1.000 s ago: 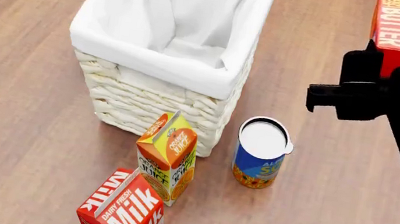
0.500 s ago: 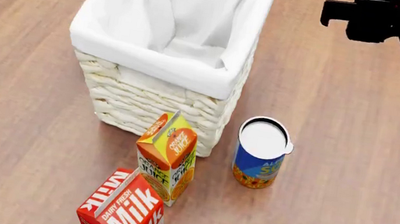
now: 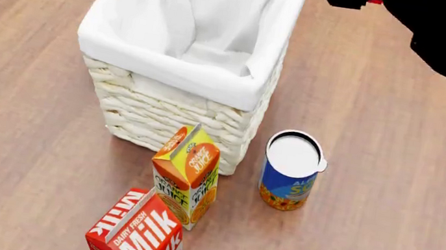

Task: Pick up the butter and put it in the basket.

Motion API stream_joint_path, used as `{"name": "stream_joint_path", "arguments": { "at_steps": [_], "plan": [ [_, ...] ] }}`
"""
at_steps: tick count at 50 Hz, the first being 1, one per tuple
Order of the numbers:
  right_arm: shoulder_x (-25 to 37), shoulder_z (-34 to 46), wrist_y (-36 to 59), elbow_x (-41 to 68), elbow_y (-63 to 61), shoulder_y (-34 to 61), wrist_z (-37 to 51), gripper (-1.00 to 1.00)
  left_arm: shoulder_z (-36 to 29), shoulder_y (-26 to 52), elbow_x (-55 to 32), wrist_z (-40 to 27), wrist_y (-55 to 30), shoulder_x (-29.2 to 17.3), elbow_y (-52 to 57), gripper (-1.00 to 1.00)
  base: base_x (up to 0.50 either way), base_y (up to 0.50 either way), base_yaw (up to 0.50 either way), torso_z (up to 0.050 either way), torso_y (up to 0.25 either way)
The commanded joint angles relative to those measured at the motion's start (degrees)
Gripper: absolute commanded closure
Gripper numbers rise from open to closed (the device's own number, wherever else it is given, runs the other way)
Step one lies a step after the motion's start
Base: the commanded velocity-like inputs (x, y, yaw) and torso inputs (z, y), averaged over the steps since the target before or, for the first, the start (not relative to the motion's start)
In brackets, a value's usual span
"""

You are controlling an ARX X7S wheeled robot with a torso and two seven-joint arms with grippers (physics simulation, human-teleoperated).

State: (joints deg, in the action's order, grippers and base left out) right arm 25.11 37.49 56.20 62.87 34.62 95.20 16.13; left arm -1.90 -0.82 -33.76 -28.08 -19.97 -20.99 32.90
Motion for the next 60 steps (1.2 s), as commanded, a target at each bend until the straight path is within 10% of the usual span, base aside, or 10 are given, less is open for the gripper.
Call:
{"name": "stream_joint_path", "arguments": {
  "at_steps": [1,29,60],
  "plan": [
    [-6.5,3.3,-2.6,-5.6,10.9,5.5,-10.2,1.0,0.0,0.1,-0.3,-0.2,-0.1,-0.1,0.0,-1.0,0.0,0.0,0.0,0.0,0.0],
    [-23.4,13.2,-13.4,-14.8,40.0,13.6,-40.3,1.0,-1.0,0.0,-0.4,-0.6,0.2,-0.1,0.2,-1.0,0.0,0.0,0.0,0.001,0.001],
    [-25.0,1.3,-19.0,-21.1,40.3,9.4,-43.6,1.0,-2.4,-2.1,-0.5,-1.9,-0.2,-0.3,3.2,-1.0,0.0,0.0,0.0,0.0,0.001]
  ]
}}
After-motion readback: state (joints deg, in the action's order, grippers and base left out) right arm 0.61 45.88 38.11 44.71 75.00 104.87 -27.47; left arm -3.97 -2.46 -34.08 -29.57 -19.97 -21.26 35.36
